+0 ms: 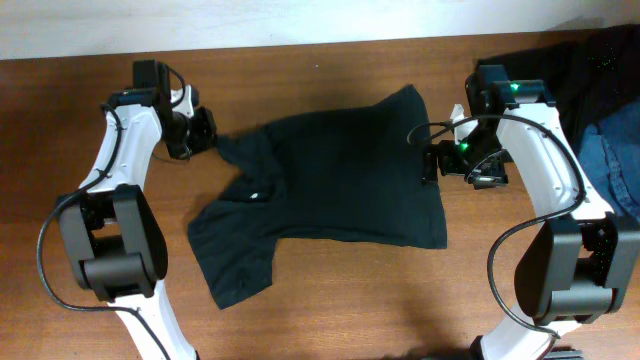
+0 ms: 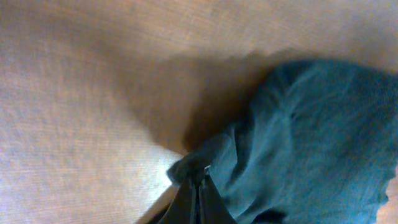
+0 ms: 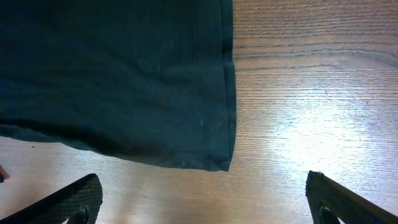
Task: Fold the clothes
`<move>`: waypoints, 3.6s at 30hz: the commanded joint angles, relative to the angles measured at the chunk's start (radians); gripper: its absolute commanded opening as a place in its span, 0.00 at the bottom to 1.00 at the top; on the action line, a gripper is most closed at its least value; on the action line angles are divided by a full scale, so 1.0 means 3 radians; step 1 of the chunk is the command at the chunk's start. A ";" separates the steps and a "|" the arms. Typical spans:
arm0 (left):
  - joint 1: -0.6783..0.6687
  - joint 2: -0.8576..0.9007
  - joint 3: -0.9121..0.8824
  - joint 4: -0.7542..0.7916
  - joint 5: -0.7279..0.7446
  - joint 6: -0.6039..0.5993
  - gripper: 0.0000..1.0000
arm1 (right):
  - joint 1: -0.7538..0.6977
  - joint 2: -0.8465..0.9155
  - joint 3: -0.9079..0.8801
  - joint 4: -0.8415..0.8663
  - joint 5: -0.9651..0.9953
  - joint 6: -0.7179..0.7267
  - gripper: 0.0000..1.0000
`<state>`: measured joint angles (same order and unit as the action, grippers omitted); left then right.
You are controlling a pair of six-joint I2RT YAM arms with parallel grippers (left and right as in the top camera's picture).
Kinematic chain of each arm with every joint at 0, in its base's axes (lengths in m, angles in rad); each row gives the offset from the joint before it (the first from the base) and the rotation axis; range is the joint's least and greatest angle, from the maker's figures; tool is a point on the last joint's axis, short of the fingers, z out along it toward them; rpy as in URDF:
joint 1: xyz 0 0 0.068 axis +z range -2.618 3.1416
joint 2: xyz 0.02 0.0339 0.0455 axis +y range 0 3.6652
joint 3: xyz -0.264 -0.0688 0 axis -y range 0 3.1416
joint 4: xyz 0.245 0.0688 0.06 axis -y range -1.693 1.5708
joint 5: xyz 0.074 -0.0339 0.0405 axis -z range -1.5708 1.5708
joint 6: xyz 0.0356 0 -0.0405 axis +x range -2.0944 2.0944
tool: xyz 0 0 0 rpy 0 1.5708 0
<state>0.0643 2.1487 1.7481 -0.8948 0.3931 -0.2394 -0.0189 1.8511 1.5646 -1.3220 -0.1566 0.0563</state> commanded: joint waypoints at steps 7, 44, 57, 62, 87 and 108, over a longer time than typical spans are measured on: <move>0.0000 -0.0123 0.0533 0.0106 0.0038 0.0526 0.01 | 0.0019 -0.0075 -0.0014 0.0008 -0.0029 0.0014 0.99; -0.0280 0.0118 0.0811 0.1514 -0.0519 0.1915 0.00 | 0.0019 -0.0075 -0.0014 0.0008 -0.0029 0.0014 0.99; -0.0273 0.0650 0.0811 0.1606 -0.0814 0.1914 0.15 | 0.0019 -0.0075 -0.0014 0.0008 -0.0029 0.0015 0.99; -0.0253 0.0716 0.0811 0.1795 -0.0872 0.1898 0.72 | 0.0019 -0.0075 -0.0014 0.0008 -0.0029 0.0014 0.99; -0.0163 0.0710 0.0985 0.0703 -0.1283 0.0982 0.01 | 0.0019 -0.0075 -0.0014 0.0008 -0.0031 0.0014 0.99; 0.0032 0.0698 0.0989 0.0099 -0.0336 0.1080 0.01 | 0.0019 -0.0075 -0.0014 0.0008 -0.0029 0.0014 0.98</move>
<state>0.0757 2.3547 2.0220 -0.8646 0.2653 0.0635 -0.0189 1.8511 1.5646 -1.3224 -0.1566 0.0566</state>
